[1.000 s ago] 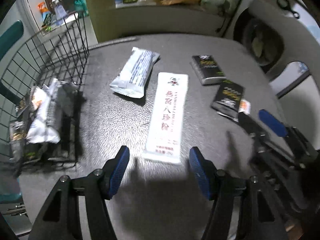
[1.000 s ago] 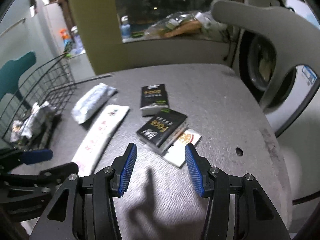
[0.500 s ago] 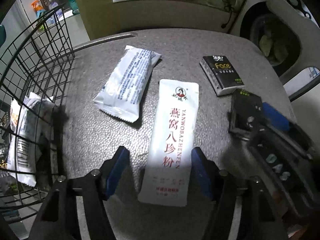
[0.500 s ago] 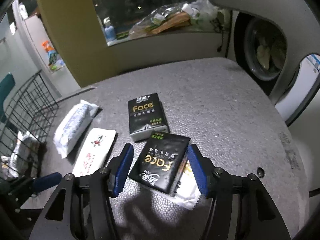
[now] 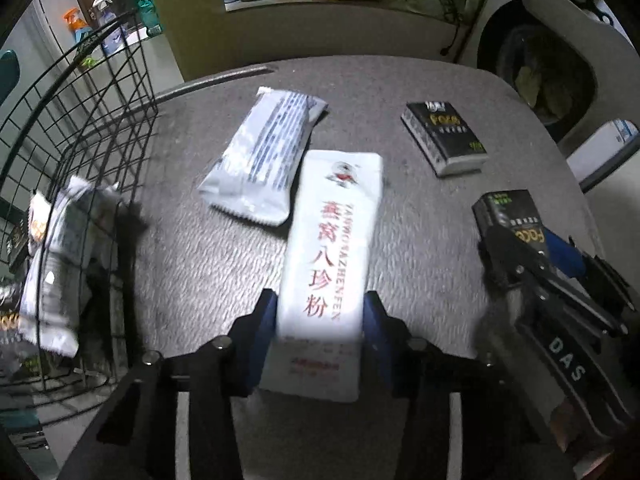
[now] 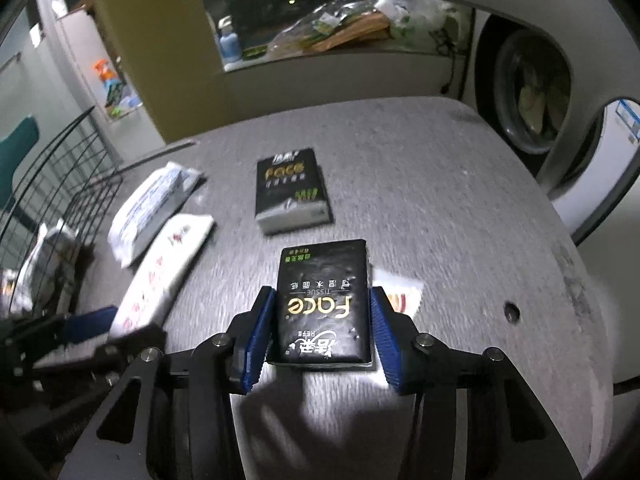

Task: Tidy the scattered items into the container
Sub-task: 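Grasp the long white powder pack with the left tool while the right tool grasps a black Face pack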

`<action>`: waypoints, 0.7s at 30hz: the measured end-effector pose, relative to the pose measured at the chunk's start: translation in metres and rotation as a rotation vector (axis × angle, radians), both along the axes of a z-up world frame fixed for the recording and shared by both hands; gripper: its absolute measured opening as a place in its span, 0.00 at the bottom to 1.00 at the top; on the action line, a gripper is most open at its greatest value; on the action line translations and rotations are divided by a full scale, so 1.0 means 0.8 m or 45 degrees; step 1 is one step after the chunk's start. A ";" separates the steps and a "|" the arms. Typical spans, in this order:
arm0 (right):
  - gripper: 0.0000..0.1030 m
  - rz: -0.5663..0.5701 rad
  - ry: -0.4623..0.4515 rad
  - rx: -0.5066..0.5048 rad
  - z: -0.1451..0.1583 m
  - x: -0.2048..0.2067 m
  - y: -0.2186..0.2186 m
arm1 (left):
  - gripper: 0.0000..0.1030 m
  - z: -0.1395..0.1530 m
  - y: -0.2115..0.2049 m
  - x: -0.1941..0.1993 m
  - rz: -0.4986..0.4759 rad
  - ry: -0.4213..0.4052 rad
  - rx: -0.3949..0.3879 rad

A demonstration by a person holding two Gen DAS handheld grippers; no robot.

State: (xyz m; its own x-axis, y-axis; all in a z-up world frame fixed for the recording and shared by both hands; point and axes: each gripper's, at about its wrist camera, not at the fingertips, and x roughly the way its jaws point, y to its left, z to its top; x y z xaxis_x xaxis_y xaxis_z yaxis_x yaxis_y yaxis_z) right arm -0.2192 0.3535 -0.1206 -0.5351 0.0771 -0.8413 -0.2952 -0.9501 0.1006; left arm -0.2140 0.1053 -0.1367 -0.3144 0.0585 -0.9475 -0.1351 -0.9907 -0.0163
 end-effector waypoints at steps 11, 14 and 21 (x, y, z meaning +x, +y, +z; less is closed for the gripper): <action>0.47 0.125 -0.028 0.029 -0.001 0.055 -0.044 | 0.59 -0.001 -0.015 0.054 0.000 -0.025 -0.002; 0.47 0.116 -0.038 0.040 -0.005 0.054 -0.046 | 0.62 -0.003 -0.013 0.056 0.000 -0.022 -0.012; 0.46 0.120 -0.043 0.036 -0.003 0.051 -0.044 | 0.47 0.000 -0.013 0.041 0.012 -0.017 -0.010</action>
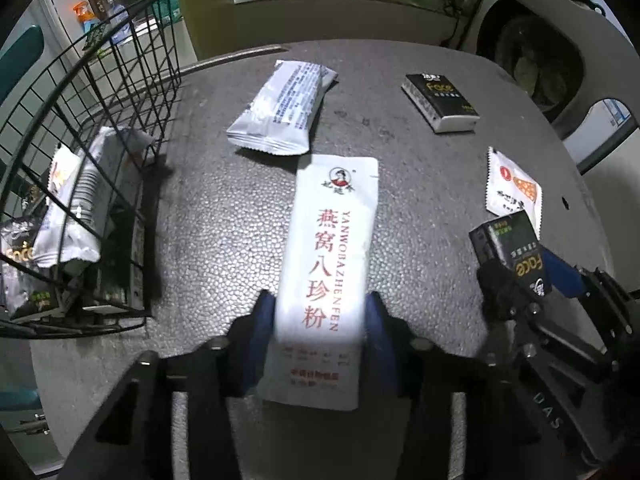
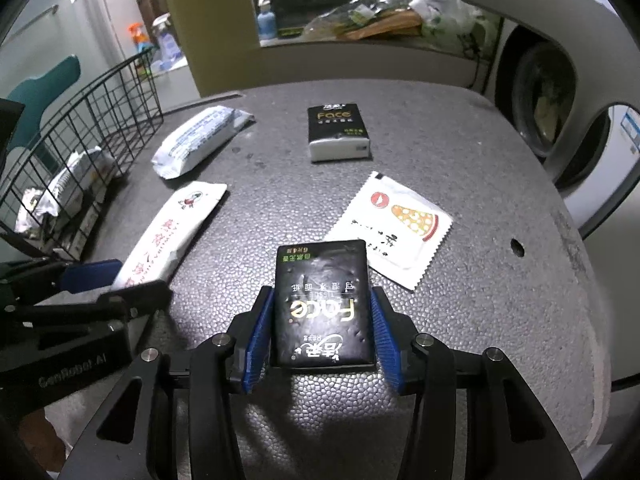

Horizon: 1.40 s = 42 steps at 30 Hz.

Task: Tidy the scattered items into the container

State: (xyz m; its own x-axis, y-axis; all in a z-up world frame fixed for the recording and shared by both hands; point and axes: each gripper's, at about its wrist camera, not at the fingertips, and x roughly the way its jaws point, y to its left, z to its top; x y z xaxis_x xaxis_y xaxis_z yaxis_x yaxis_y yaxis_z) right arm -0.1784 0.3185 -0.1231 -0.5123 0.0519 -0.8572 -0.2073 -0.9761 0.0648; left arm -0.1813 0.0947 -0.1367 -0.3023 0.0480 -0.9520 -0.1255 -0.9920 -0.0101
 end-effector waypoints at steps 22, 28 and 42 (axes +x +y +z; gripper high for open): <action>0.46 0.107 0.279 0.016 0.153 -0.004 -0.067 | 0.09 0.155 -0.066 0.007 0.075 0.247 0.145; 0.46 0.106 0.238 0.006 0.135 -0.004 -0.075 | 0.23 0.104 -0.066 0.005 0.033 0.135 0.095; 0.46 0.070 0.093 -0.078 0.047 0.027 -0.043 | 0.58 0.010 -0.023 0.004 -0.167 0.085 -0.153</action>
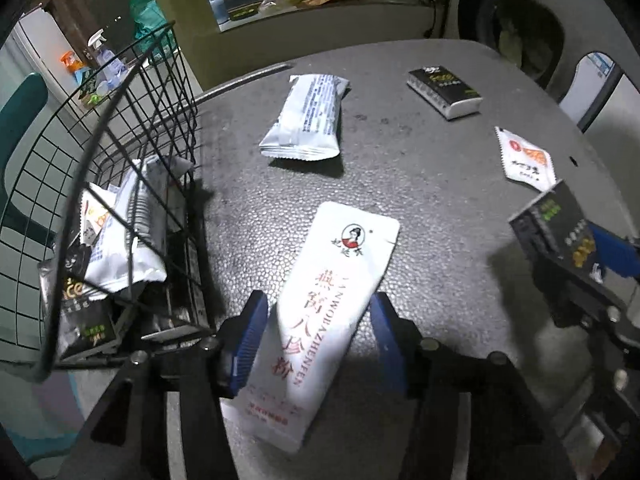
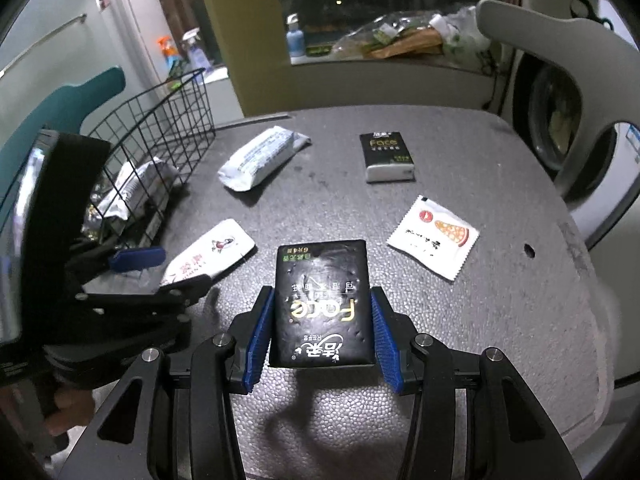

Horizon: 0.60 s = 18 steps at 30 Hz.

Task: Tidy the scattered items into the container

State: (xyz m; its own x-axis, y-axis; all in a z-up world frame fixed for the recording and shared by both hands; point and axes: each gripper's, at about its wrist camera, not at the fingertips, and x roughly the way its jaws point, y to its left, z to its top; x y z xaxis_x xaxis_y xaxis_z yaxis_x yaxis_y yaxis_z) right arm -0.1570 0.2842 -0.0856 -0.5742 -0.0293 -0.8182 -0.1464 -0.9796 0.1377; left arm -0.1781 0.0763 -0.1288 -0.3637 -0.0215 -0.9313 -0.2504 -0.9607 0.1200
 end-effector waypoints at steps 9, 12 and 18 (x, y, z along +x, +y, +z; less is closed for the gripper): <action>0.46 0.023 -0.008 -0.019 -0.004 -0.002 -0.006 | 0.55 -0.007 -0.008 -0.008 0.039 -0.042 0.082; 0.46 0.013 -0.008 -0.019 -0.004 0.000 -0.004 | 0.47 -0.006 -0.002 -0.002 0.048 -0.048 0.070; 0.46 0.006 0.006 -0.023 0.001 0.000 -0.001 | 0.43 0.000 0.019 0.010 0.026 -0.063 0.084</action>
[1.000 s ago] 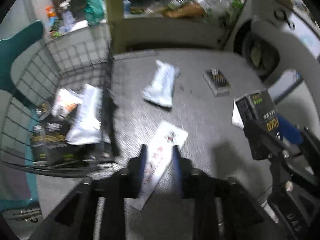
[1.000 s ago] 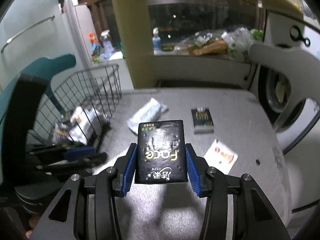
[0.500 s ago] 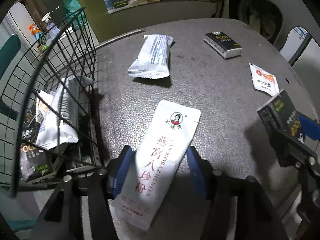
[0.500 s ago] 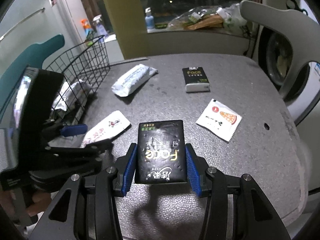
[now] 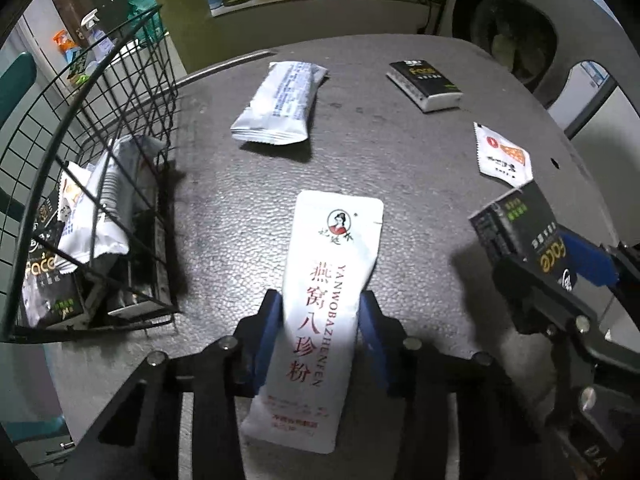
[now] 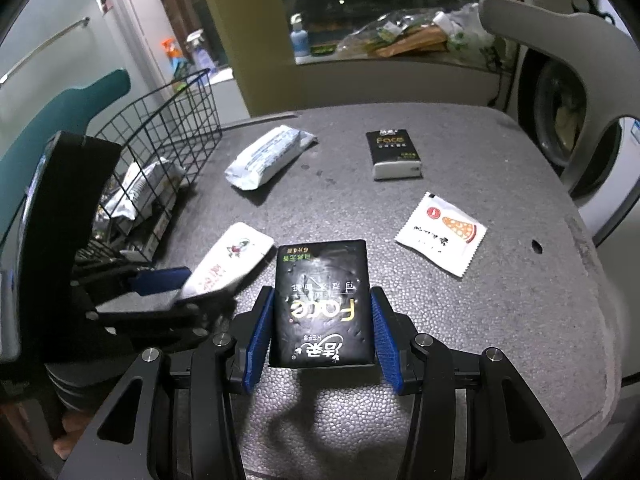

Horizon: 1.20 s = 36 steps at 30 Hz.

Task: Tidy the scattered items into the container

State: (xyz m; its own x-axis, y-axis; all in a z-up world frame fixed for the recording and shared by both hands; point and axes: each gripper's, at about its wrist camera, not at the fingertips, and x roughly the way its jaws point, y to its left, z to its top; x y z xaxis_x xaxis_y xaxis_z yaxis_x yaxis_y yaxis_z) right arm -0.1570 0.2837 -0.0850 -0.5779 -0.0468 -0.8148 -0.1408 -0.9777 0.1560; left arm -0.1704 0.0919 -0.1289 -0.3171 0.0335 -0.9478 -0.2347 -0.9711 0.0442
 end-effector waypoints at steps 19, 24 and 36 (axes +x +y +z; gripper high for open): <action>0.46 0.004 0.028 0.007 0.012 0.004 -0.002 | 0.36 0.009 -0.011 0.000 0.015 0.003 0.024; 0.46 0.010 0.029 -0.003 0.013 0.004 -0.002 | 0.36 0.008 -0.011 0.006 0.016 -0.001 0.013; 0.46 0.014 0.048 -0.005 0.021 0.007 -0.001 | 0.30 0.042 -0.011 0.014 0.035 0.061 0.067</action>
